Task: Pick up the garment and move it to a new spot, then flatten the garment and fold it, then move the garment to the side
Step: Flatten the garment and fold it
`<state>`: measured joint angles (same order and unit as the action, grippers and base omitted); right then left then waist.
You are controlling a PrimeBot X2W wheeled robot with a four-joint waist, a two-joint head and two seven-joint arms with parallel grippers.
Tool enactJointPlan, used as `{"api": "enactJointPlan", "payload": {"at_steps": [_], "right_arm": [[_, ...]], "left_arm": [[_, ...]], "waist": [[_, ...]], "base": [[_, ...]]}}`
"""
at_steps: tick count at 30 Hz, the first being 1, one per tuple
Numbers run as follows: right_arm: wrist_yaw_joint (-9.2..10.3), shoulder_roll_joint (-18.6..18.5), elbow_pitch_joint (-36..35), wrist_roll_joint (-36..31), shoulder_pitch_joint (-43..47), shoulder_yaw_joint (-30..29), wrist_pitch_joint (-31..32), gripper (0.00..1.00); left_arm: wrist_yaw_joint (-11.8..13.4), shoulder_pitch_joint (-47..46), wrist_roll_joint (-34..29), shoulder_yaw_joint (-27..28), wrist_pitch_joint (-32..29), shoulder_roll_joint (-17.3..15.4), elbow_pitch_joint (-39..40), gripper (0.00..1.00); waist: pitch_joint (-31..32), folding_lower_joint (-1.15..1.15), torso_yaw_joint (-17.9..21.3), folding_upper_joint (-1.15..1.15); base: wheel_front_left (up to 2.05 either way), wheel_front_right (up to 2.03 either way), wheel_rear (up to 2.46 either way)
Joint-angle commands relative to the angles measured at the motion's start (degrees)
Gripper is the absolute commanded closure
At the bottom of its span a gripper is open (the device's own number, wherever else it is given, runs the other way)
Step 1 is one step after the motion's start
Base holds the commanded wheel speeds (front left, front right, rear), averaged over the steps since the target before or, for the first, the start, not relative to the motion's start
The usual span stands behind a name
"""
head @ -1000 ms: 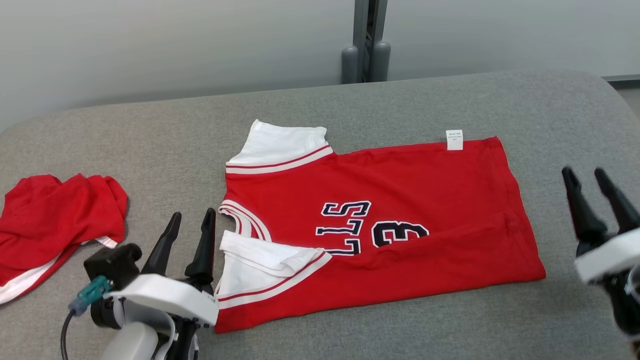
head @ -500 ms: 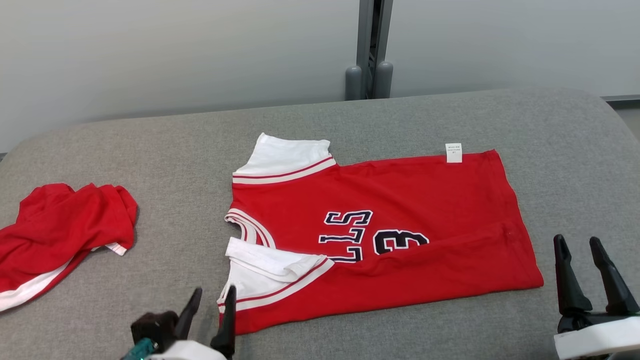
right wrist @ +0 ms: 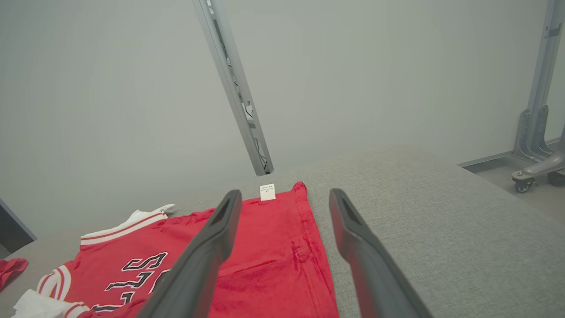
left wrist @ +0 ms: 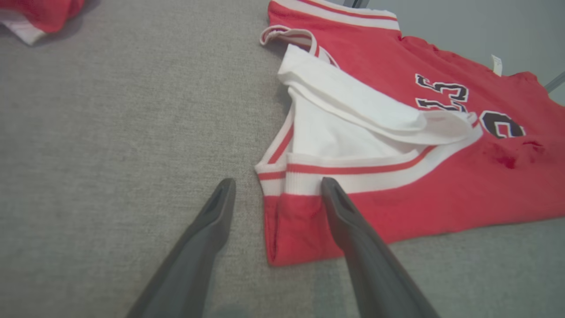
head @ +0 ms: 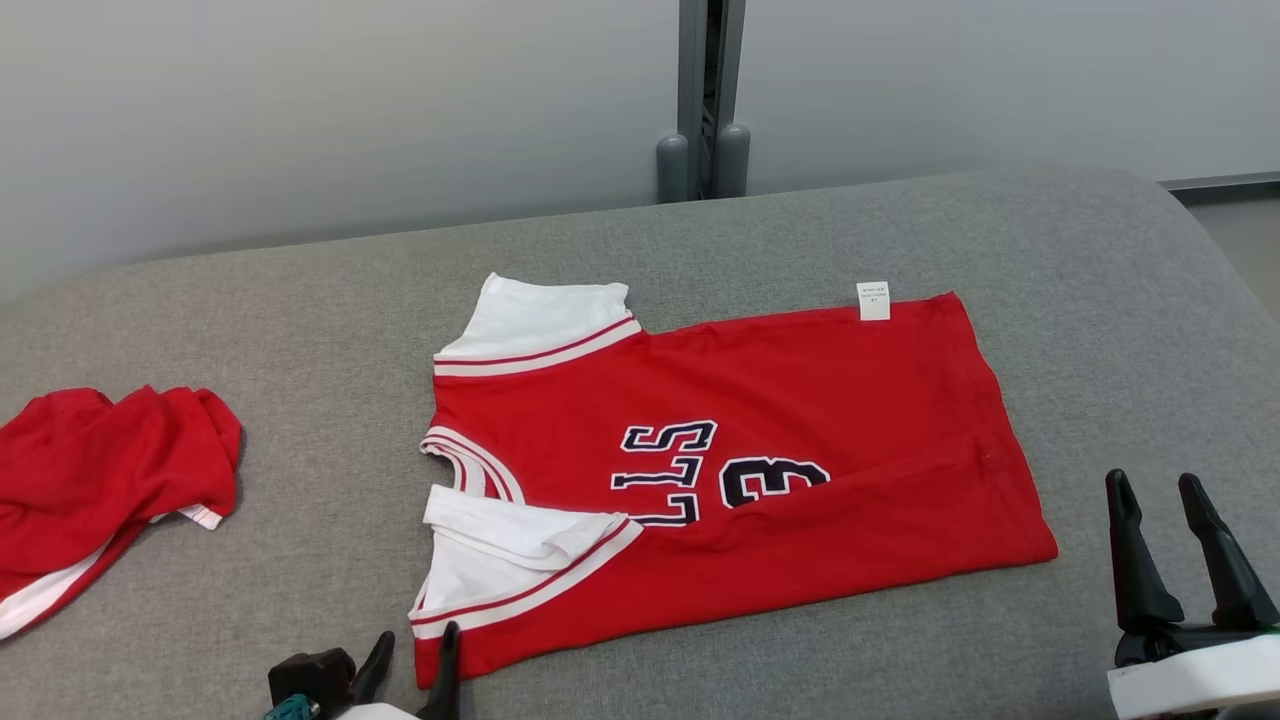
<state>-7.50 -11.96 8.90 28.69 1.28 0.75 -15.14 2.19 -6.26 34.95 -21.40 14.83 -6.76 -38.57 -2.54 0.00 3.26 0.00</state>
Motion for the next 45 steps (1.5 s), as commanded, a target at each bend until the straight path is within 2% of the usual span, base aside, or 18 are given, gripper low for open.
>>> {"api": "enactJointPlan", "payload": {"at_steps": [1,6,7,8,9,16,22,28,35,42,43,44,45], "right_arm": [[0.02,-0.36,-0.33,0.09,-0.58,-0.08,-0.09,0.0],[0.02,-0.4,-0.58,-0.07,-0.78,-0.36,-0.09,0.0],[0.02,-0.3,-0.4,-0.36,-0.89,-0.71,-0.09,0.0],[0.02,-0.17,0.02,-0.6,-0.93,-0.99,-0.09,0.0],[0.02,-0.12,0.28,-0.81,-0.98,-1.04,-0.09,0.0],[0.02,0.51,5.42,-1.59,-2.05,-1.02,-0.09,0.0],[0.02,2.56,16.51,3.58,-5.98,-2.61,1.83,0.0],[0.02,4.32,24.47,9.69,-9.13,-4.69,3.38,0.0],[0.02,4.72,32.51,17.85,-13.61,-3.75,5.71,0.0],[0.02,4.88,34.2,22.78,-15.36,-0.1,6.3,0.0],[0.02,4.58,34.28,23.06,-15.46,0.5,6.12,0.41],[0.02,3.63,34.26,23.43,-15.76,2.03,4.44,1.0],[0.02,2.92,34.02,23.95,-15.61,2.53,3.55,1.0]], "left_arm": [[0.19,-1.05,0.21,0.23,0.19,-0.26,-0.77,0.0],[-1.43,-2.67,1.01,-0.46,-0.93,0.27,-4.23,0.0],[-2.2,-3.13,1.09,-1.01,-1.59,0.61,-4.95,0.07],[-2.71,-3.54,1.26,-1.25,-1.66,0.81,-5.51,0.81],[-2.7,-3.79,1.31,-1.35,-1.66,0.85,-5.79,1.0],[-2.99,-5.73,0.84,-0.91,-0.57,0.5,-4.99,1.0],[-3.24,-5.67,-1.39,-1.01,0.25,-0.08,1.14,1.0],[-2.87,-4.99,-2.32,-2.0,0.1,-0.12,4.26,1.0],[-2.29,-4.52,-3.04,-3.62,-1.36,-0.34,8.5,1.0],[-1.67,-4.38,-3.16,-4.27,-2.65,-0.92,10.91,1.0],[-1.51,-4.31,-3.1,-4.26,-2.7,-1.01,11.11,1.0],[-1.15,-3.94,-2.77,-4.09,-2.9,-1.25,11.53,1.0],[-1.02,-3.64,-2.63,-3.93,-2.87,-1.45,11.6,1.0]], "waist": [[-0.32,0.0,0.34,0.0],[-1.05,0.0,1.18,0.0],[-1.34,0.0,1.32,0.0],[-1.59,0.0,1.36,0.0],[-1.71,0.0,1.34,0.0],[-2.19,0.0,0.49,0.0],[-2.73,0.0,-1.74,0.0],[-3.13,0.0,-3.7,0.0],[-4.84,0.0,-5.91,0.0],[-5.23,0.0,-6.5,0.0],[-5.18,0.0,-6.5,0.0],[-4.85,0.0,-6.29,0.0],[-4.42,0.0,-5.98,0.0]], "base": [[0.0,0.0,0.0],[0.0,0.0,0.0],[0.0,0.0,0.0],[0.0,0.0,0.0],[0.0,0.0,0.0],[0.0,0.0,0.0],[0.0,0.0,0.0],[0.0,0.0,0.0],[0.0,0.0,0.0],[0.0,0.0,0.0],[0.0,0.0,0.0],[0.0,0.0,0.0],[0.0,0.0,0.0]]}}
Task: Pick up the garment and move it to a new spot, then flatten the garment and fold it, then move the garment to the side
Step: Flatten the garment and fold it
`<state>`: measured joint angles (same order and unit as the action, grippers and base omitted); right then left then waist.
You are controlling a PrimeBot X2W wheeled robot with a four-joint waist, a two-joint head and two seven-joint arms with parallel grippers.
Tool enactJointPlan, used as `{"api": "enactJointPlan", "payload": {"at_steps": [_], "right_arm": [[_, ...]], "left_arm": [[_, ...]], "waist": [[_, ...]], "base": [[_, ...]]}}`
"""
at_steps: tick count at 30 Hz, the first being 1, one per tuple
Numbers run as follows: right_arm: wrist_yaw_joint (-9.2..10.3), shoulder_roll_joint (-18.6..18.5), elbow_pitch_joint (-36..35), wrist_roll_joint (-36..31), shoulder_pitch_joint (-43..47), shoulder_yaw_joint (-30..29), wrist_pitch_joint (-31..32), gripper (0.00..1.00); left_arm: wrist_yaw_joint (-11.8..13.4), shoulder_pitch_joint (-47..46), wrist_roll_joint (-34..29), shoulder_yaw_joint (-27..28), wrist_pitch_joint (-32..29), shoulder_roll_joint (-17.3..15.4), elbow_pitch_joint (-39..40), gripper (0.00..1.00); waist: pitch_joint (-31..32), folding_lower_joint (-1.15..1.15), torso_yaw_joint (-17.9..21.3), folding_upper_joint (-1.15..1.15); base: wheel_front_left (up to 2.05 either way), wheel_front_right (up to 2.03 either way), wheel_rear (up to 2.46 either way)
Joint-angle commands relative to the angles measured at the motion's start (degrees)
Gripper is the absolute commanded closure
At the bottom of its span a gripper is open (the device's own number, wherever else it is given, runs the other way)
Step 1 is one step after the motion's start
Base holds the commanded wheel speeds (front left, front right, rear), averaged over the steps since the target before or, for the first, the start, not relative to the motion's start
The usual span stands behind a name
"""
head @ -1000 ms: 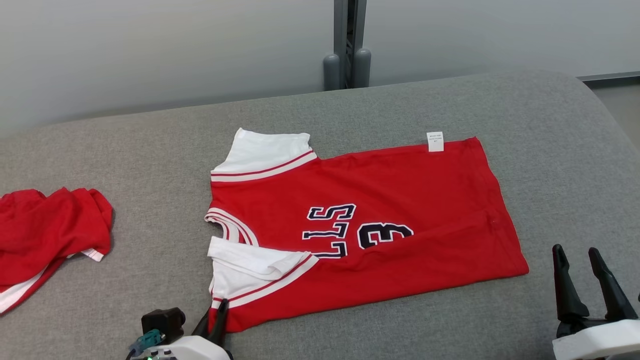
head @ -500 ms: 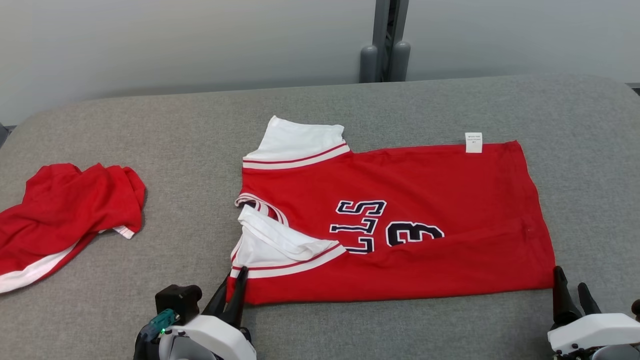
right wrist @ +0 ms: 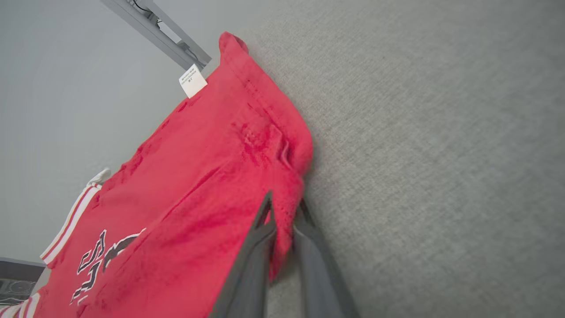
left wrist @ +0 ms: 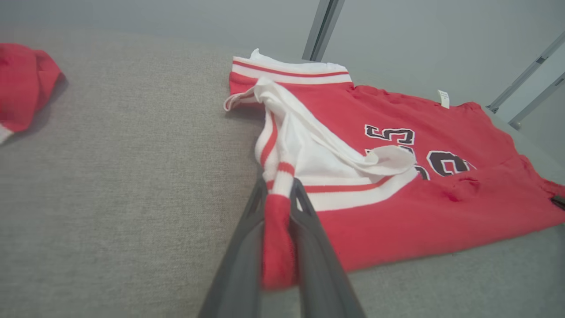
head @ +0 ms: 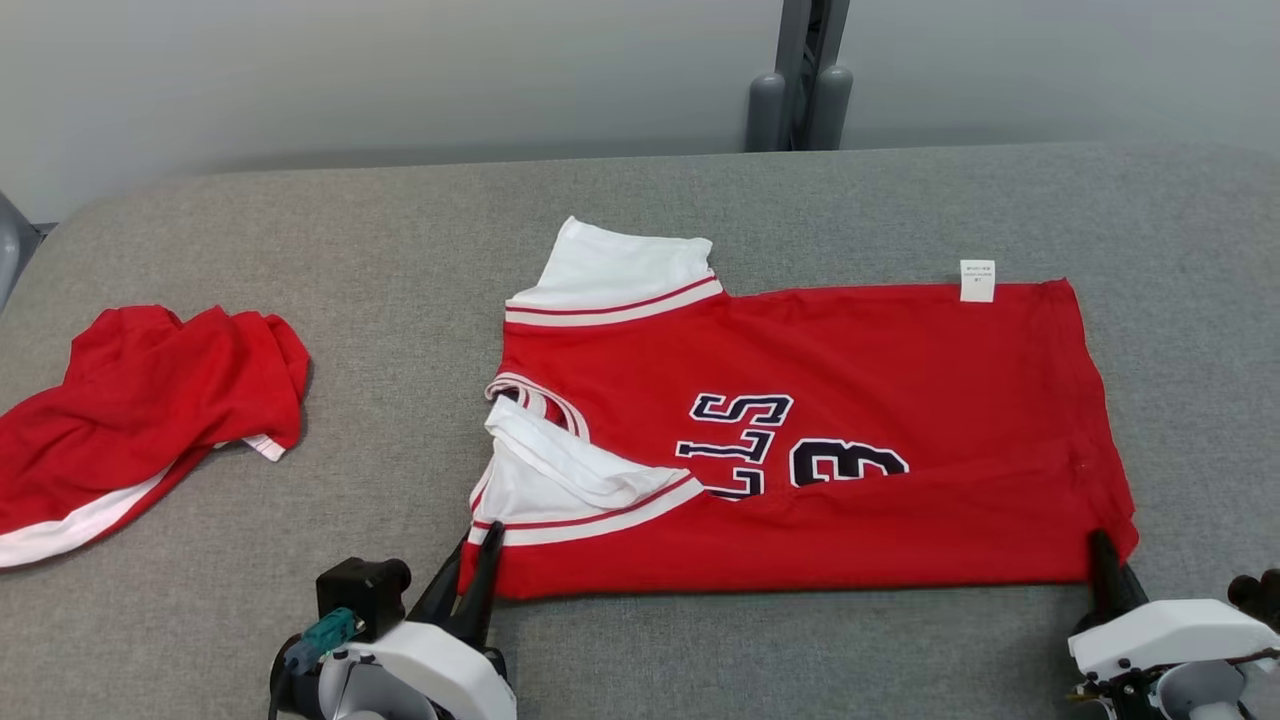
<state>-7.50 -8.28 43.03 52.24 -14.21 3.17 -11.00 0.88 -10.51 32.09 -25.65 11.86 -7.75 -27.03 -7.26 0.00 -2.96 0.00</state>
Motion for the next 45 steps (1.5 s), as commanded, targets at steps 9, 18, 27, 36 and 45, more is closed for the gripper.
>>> {"api": "enactJointPlan", "payload": {"at_steps": [9,18,27,36,45], "right_arm": [[0.03,-2.43,-3.16,2.91,3.13,3.35,-2.51,1.0],[0.03,-2.77,-7.39,4.42,8.74,6.15,-3.25,1.0],[0.03,-4.02,-9.67,5.64,13.37,6.77,-2.76,1.0],[0.02,-4.28,-11.57,9.16,15.91,3.51,-0.62,0.0],[0.02,-7.91,-15.71,1.15,13.61,1.28,-2.54,0.0]], "left_arm": [[1.27,2.19,0.84,0.53,-1.36,-2.14,0.21,1.0],[2.51,8.5,2.37,0.92,-2.93,-4.32,3.15,1.0],[3.5,14.67,2.47,-0.14,-4.62,-6.26,8.41,1.0],[4.6,17.24,2.09,-1.76,-6.92,-7.1,11.68,0.0],[6.18,13.91,1.8,1.55,-2.62,-7.7,15.41,0.0]], "waist": [[1.83,0.0,2.29,0.0],[3.73,0.0,4.42,0.0],[5.71,0.0,4.27,0.0],[7.25,0.0,3.57,0.0],[6.41,0.0,3.44,0.0]], "base": [[0.0,0.0,0.0],[0.0,0.0,0.0],[0.0,0.0,0.0],[0.0,0.0,0.0],[0.0,0.0,0.0]]}}
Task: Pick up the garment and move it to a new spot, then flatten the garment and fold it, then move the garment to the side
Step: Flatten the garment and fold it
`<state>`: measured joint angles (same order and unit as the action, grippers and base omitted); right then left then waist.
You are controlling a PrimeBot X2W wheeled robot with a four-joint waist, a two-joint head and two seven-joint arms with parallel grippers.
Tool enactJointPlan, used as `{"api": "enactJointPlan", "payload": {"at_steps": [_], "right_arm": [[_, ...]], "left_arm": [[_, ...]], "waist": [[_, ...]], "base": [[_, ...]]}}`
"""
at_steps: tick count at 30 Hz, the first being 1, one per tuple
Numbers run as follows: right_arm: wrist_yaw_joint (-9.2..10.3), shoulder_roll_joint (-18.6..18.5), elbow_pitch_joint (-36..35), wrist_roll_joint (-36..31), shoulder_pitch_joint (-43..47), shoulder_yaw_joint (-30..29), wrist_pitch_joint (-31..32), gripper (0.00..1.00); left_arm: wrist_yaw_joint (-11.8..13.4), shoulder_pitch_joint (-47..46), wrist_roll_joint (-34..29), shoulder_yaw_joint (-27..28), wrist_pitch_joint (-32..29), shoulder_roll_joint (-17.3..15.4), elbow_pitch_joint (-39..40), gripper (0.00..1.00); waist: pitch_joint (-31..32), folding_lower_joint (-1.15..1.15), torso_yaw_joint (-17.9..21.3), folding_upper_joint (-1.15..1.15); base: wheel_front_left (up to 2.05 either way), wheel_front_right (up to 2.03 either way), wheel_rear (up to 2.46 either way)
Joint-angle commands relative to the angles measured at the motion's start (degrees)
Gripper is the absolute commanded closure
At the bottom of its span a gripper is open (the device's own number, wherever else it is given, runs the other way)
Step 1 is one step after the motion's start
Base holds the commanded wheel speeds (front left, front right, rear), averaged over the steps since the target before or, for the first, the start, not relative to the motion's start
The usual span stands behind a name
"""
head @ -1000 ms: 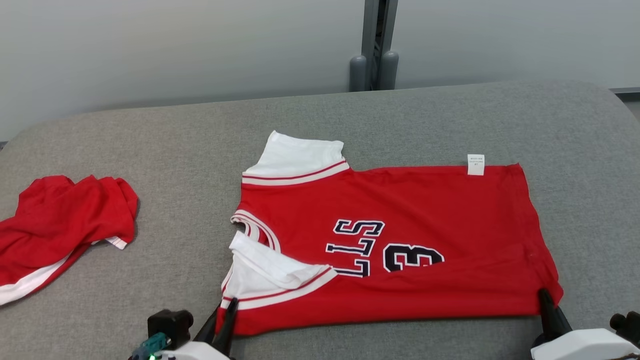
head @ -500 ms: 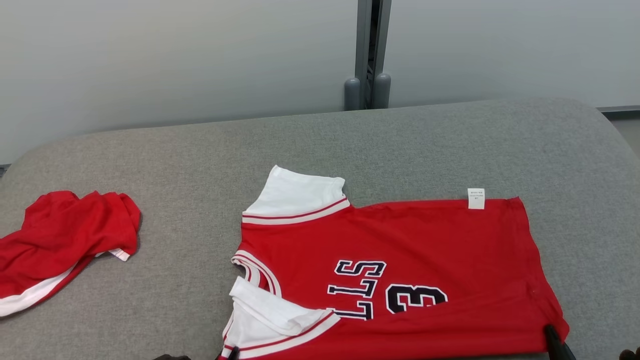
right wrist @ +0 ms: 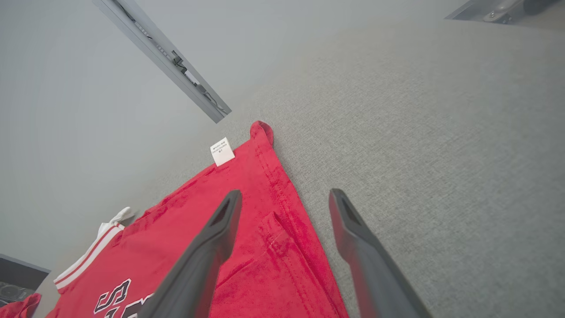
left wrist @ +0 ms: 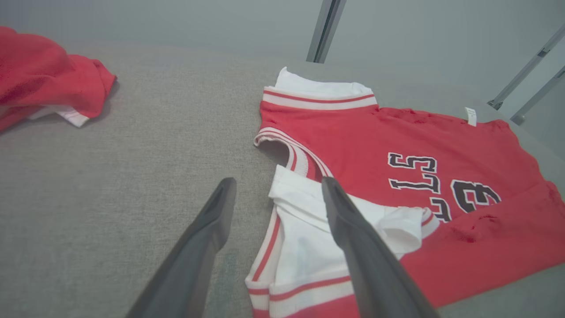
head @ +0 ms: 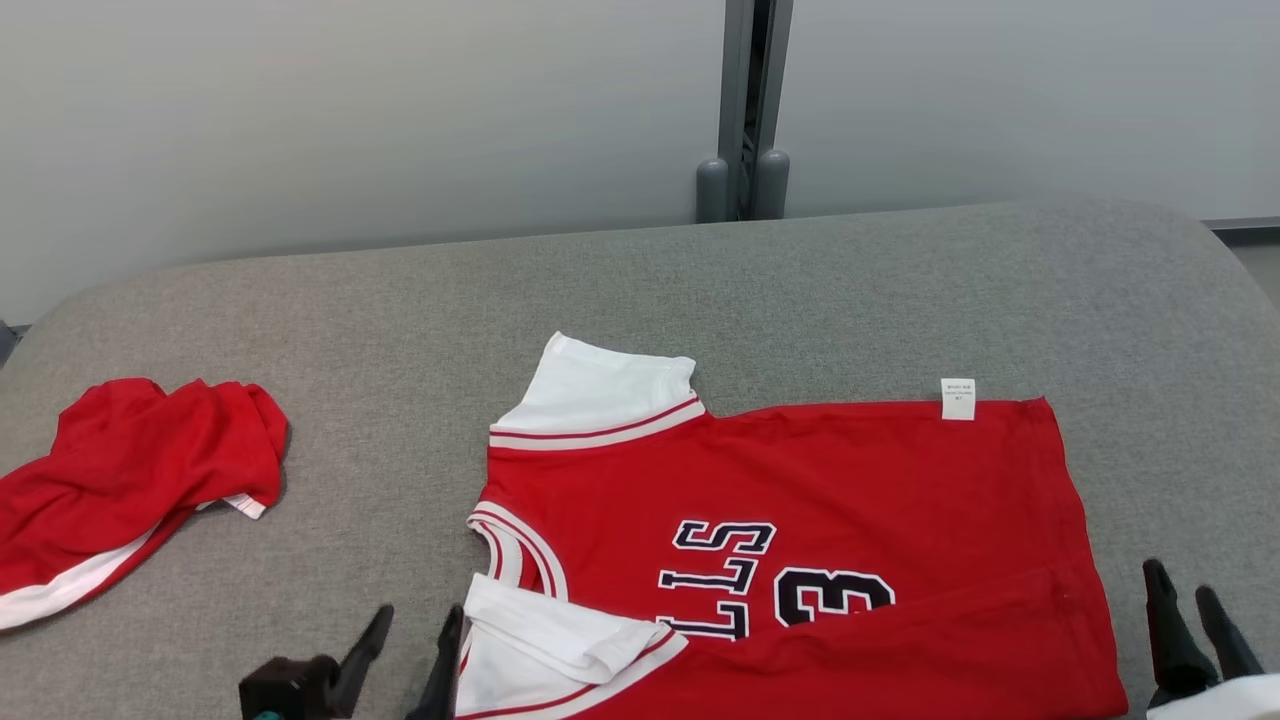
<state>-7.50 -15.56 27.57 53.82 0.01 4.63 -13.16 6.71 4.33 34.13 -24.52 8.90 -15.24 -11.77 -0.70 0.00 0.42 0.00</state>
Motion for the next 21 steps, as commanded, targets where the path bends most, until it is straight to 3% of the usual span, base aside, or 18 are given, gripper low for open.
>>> {"api": "enactJointPlan", "payload": {"at_steps": [1,10,13,21], "right_arm": [[0.02,-0.82,-1.31,-1.94,-1.1,-0.21,-0.72,0.0],[0.02,0.05,-12.98,-11.86,-6.2,-2.16,-1.89,0.0],[0.02,0.23,-16.81,-17.98,-7.47,-2.97,-2.12,0.0],[0.02,4.56,-24.3,-32.32,-7.6,-4.07,-2.08,0.0]], "left_arm": [[0.52,-1.7,-0.32,0.95,1.38,-0.09,0.62,0.0],[1.26,-9.82,-2.43,4.8,5.73,2.29,2.02,0.0],[1.39,-12.18,-3.38,6.32,6.11,3.58,1.53,0.0],[-0.15,-13.97,-8.21,12.03,6.23,7.24,3.57,0.0]], "waist": [[-0.42,0.0,0.14,0.0],[-3.84,0.0,1.7,0.0],[-5.13,0.0,2.55,0.0],[-7.7,0.0,4.31,0.0]], "base": [[0.0,0.0,0.0],[0.0,0.0,0.0],[0.0,0.0,0.0],[0.0,0.0,0.0]]}}
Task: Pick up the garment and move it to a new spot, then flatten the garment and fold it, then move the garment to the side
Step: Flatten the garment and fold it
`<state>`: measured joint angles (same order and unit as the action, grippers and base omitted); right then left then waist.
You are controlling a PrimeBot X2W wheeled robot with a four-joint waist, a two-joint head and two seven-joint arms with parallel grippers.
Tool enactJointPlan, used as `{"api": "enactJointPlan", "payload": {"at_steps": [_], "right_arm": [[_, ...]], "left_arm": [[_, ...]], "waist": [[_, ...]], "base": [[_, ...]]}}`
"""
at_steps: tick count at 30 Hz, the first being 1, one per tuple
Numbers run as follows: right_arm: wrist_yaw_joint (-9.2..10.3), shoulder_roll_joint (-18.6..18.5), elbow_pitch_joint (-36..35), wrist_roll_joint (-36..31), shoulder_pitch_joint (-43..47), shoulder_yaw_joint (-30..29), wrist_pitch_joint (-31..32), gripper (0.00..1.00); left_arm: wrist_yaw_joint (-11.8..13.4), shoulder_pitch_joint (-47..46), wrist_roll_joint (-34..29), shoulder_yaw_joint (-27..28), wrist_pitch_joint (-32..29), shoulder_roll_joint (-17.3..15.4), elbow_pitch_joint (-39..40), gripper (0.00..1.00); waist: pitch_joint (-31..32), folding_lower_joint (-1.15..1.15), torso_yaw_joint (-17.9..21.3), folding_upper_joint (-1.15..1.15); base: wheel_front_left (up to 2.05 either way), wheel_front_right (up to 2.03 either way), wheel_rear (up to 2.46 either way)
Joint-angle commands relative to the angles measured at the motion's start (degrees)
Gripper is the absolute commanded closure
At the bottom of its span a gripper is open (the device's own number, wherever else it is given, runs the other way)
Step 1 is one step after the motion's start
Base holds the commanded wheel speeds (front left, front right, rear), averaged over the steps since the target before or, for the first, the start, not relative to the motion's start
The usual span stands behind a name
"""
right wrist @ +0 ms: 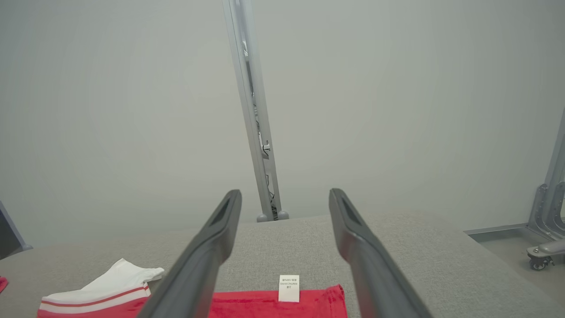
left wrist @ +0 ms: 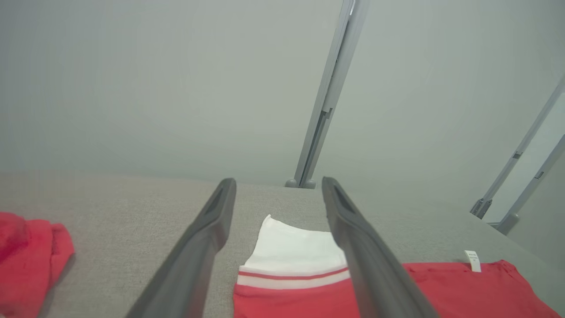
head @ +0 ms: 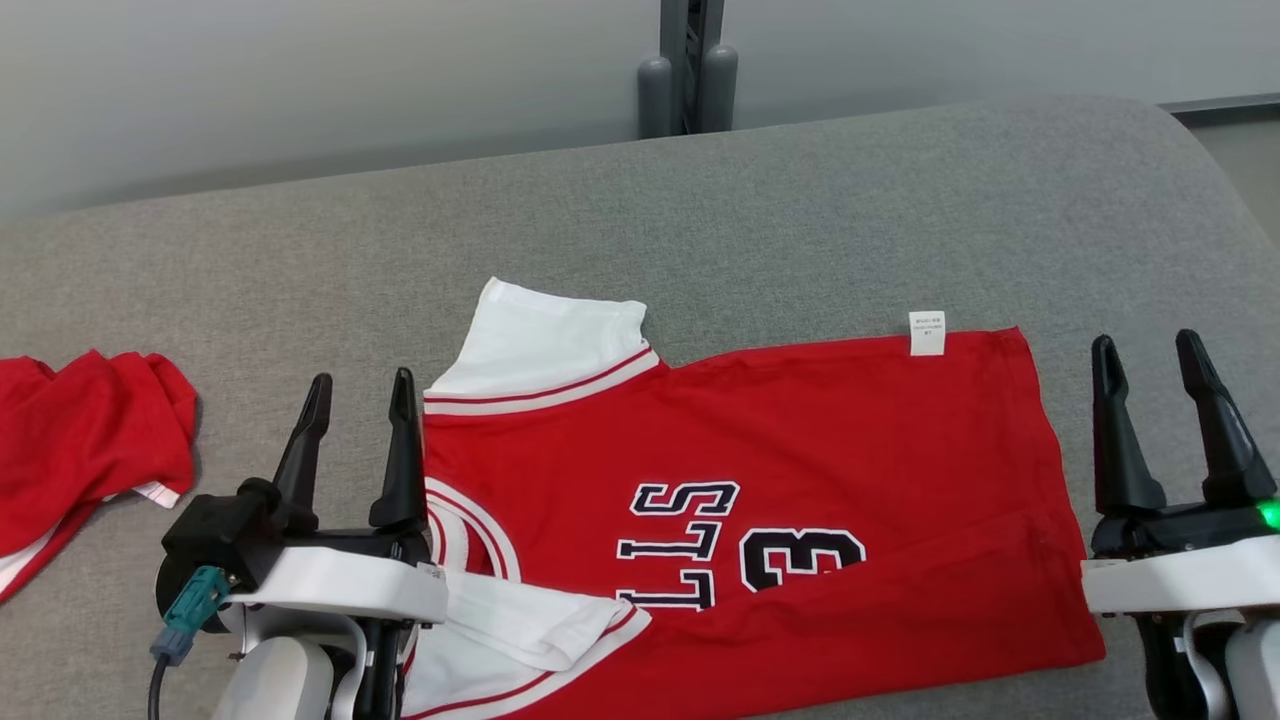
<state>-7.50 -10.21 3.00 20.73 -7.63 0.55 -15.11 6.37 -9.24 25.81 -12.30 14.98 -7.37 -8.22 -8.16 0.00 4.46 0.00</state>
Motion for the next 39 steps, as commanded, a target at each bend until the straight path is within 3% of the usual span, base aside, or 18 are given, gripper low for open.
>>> {"api": "enactJointPlan", "payload": {"at_steps": [1,7,14,26,34,38,39], "right_arm": [[0.02,0.23,-0.25,-0.2,0.23,-0.16,-0.12,0.0],[0.02,4.49,-1.5,-3.51,-0.48,0.56,-0.12,0.0],[0.02,6.2,-2.76,-4.85,-2.85,2.98,-0.12,0.0],[0.02,7.17,-5.11,-4.03,-4.45,3.72,-0.13,0.0],[0.02,7.22,-4.26,-2.01,-3.86,4.42,-0.13,0.0],[0.02,7.21,-3.83,-2.12,-3.83,4.46,-0.13,0.0],[0.02,7.22,-3.74,-2.18,-3.82,4.39,-0.13,0.0]], "left_arm": [[-0.36,-0.27,-0.6,0.5,0.16,-0.17,0.05,0.0],[-3.04,-1.82,-4.18,2.19,0.18,1.37,-3.2,0.0],[-3.94,-11.7,-8.75,0.4,-0.99,-1.46,-14.26,0.0],[-6.31,-33.51,-15.18,-3.94,-11.64,-9.07,-35.34,0.0],[-6.07,-37.22,-16.79,-5.53,-12.4,-10.96,-41.04,0.0],[-7.15,-37.92,-16.52,-6.31,-12.73,-10.67,-43.22,0.0],[-7.43,-37.96,-16.37,-6.45,-12.76,-10.59,-43.75,0.34]], "waist": [[-0.52,0.0,0.42,0.0],[-2.94,0.0,1.87,0.0],[-8.01,0.0,5.5,0.0],[-15.39,0.0,12.75,0.0],[-15.99,0.0,14.16,0.0],[-16.04,0.0,14.2,0.0],[-16.03,0.0,14.13,0.0]], "base": [[0.0,0.0,0.0],[0.0,0.0,0.0],[0.0,0.0,0.0],[0.0,0.0,0.0],[0.0,0.0,0.0],[0.0,0.0,0.0],[0.0,0.0,0.0]]}}
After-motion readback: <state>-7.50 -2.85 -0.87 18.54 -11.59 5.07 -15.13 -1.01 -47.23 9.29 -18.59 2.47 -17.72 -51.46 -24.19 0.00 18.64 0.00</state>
